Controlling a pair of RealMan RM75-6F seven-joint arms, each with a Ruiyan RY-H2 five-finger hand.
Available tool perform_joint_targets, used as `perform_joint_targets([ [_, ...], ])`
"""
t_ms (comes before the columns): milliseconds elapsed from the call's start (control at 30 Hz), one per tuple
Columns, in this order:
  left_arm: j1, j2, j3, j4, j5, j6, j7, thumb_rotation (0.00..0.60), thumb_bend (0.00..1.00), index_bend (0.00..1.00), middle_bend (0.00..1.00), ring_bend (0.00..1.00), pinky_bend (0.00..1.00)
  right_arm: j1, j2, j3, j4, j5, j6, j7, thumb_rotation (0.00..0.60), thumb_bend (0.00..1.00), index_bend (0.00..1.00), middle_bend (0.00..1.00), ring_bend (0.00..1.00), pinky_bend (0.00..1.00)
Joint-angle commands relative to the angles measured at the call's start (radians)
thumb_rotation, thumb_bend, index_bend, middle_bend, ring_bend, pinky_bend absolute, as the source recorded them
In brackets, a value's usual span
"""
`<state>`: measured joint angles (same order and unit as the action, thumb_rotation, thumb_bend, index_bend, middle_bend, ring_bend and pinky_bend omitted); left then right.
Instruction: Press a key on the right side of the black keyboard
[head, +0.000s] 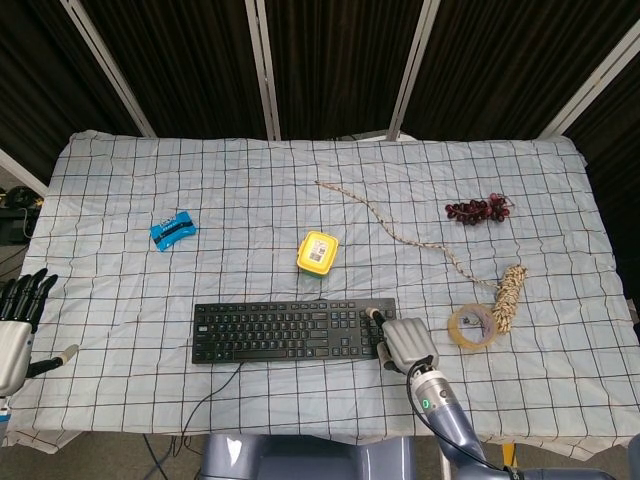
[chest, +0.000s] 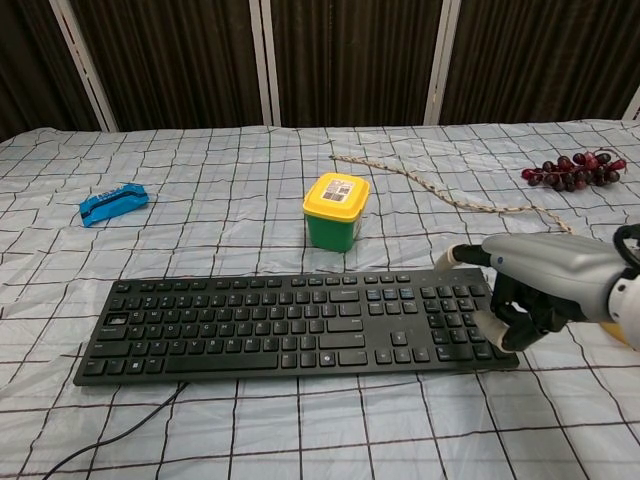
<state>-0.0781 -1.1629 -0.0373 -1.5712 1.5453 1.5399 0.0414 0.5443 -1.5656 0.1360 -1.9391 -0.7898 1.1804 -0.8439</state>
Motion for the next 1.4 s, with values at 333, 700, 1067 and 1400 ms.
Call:
perform_joint_targets([
  [333,-0.001,0.002,0.000,-0.002,-0.003,-0.004,-0.006,0.600,0.05,0.00,0.00,0.00,0.00,0.044,-0.046,0.002,0.036,0.076,0.014,0.006,0.600,0.61,0.13,0.91,0.94,0.85],
  [700,-0.002,0.005,-0.004,-0.005,-0.009,-0.005,-0.015,0.600,0.05,0.00,0.00,0.00,0.00,0.079,-0.075,-0.007,0.063,0.121,0.029,0.002,0.600,0.61,0.13,0.91,0.94,0.85],
  [1067,-0.002,0.006,-0.004,-0.009,-0.008,-0.005,-0.015,0.600,0.05,0.00,0.00,0.00,0.00,0.095,-0.095,-0.022,0.092,0.159,0.032,0.014,0.600,0.61,0.13,0.91,0.94,0.85],
  [1400,-0.003,0.006,-0.005,-0.009,-0.005,-0.003,-0.017,0.600,0.05,0.00,0.00,0.00,0.00,0.106,-0.105,-0.034,0.094,0.164,0.045,0.022,0.600,0.61,0.13,0.91,0.94,0.85],
])
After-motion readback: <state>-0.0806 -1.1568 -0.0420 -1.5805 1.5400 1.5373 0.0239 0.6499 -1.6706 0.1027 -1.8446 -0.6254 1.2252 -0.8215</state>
